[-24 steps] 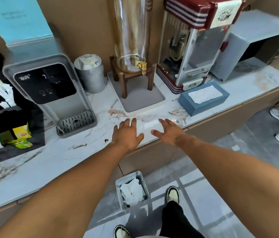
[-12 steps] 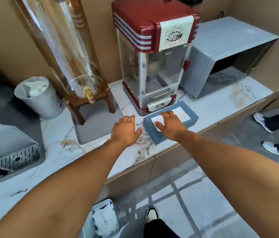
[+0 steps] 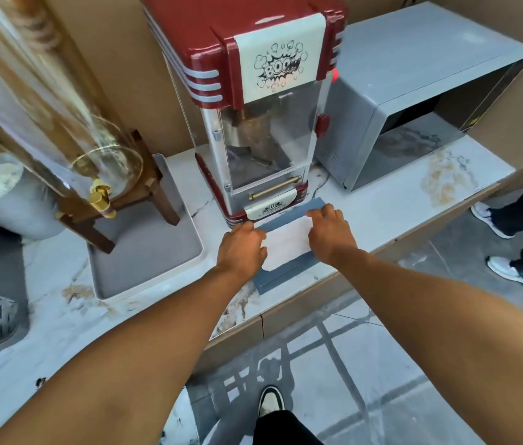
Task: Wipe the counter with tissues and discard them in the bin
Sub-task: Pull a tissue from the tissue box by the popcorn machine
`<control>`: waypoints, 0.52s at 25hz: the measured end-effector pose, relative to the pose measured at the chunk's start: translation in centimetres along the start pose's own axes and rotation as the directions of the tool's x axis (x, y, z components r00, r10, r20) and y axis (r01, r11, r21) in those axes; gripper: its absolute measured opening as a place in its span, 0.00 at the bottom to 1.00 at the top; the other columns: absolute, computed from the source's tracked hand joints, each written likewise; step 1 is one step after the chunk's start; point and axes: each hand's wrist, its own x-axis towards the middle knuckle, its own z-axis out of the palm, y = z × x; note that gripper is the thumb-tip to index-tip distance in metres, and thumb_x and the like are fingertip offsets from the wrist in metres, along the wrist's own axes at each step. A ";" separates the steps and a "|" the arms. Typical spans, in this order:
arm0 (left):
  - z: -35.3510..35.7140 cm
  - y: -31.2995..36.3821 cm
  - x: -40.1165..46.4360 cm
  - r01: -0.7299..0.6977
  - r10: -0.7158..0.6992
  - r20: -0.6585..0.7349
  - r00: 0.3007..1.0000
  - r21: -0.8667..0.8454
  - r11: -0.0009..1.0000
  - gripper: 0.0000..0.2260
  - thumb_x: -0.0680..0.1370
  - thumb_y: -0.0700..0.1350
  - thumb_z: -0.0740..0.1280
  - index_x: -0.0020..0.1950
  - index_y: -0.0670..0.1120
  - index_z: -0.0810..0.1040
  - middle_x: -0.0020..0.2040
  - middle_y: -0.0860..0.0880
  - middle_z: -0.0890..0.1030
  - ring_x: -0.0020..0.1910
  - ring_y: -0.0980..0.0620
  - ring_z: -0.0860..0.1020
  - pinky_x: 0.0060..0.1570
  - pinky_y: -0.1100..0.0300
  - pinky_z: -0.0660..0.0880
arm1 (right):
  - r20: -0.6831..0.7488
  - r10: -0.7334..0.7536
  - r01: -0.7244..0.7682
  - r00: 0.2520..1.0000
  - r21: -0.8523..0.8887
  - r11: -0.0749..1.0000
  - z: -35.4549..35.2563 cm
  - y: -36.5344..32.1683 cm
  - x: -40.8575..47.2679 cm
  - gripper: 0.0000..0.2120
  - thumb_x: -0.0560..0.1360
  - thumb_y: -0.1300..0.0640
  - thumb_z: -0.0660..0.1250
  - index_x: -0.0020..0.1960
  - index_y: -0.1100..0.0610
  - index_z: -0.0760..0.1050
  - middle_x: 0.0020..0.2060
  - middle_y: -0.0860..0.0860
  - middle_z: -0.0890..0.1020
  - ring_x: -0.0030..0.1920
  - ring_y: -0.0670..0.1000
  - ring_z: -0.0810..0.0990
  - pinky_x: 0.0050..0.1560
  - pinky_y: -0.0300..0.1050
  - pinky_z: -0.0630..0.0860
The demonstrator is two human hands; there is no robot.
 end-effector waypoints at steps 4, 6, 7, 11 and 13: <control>0.9 0.0 0.7 0.010 -0.011 0.021 1.000 0.027 1.000 0.13 0.79 0.45 0.66 0.61 0.43 0.80 0.58 0.43 0.77 0.60 0.41 0.74 0.60 0.48 0.73 | 0.040 0.010 -0.013 0.999 0.067 0.998 0.5 0.8 0.3 0.20 0.81 0.59 0.60 0.73 0.54 0.65 0.71 0.56 0.66 0.70 0.58 0.65 0.72 0.57 0.67; 1.1 0.0 0.8 0.015 -0.015 0.008 1.000 0.008 1.000 0.11 0.78 0.44 0.66 0.58 0.43 0.82 0.56 0.43 0.78 0.59 0.41 0.74 0.58 0.49 0.74 | 0.037 0.014 -0.018 0.999 0.089 0.996 0.6 0.9 0.4 0.19 0.81 0.58 0.60 0.71 0.54 0.67 0.70 0.55 0.67 0.70 0.58 0.66 0.72 0.55 0.67; 1.2 0.0 0.8 0.020 -0.020 -0.004 1.000 -0.009 1.000 0.10 0.78 0.44 0.66 0.56 0.43 0.83 0.54 0.43 0.79 0.58 0.41 0.75 0.57 0.50 0.74 | 0.035 0.017 -0.020 0.999 0.096 0.995 0.6 0.9 0.6 0.18 0.81 0.58 0.61 0.70 0.55 0.69 0.69 0.55 0.67 0.69 0.57 0.66 0.72 0.54 0.68; 1.3 -0.1 0.9 0.049 -0.050 -0.033 0.998 -0.041 0.998 0.08 0.77 0.42 0.66 0.51 0.45 0.84 0.53 0.44 0.81 0.56 0.42 0.76 0.56 0.50 0.74 | 0.064 0.018 -0.024 0.998 0.092 0.995 0.5 0.8 0.9 0.16 0.78 0.62 0.67 0.66 0.57 0.73 0.66 0.56 0.70 0.65 0.57 0.72 0.70 0.51 0.71; 1.3 -0.2 0.7 0.065 -0.068 -0.033 0.997 -0.064 0.996 0.09 0.77 0.41 0.65 0.51 0.46 0.85 0.53 0.45 0.82 0.56 0.42 0.76 0.57 0.50 0.74 | 0.067 0.002 -0.007 0.998 0.061 0.998 0.5 0.7 0.8 0.15 0.78 0.63 0.67 0.65 0.58 0.74 0.65 0.56 0.72 0.63 0.57 0.74 0.70 0.50 0.71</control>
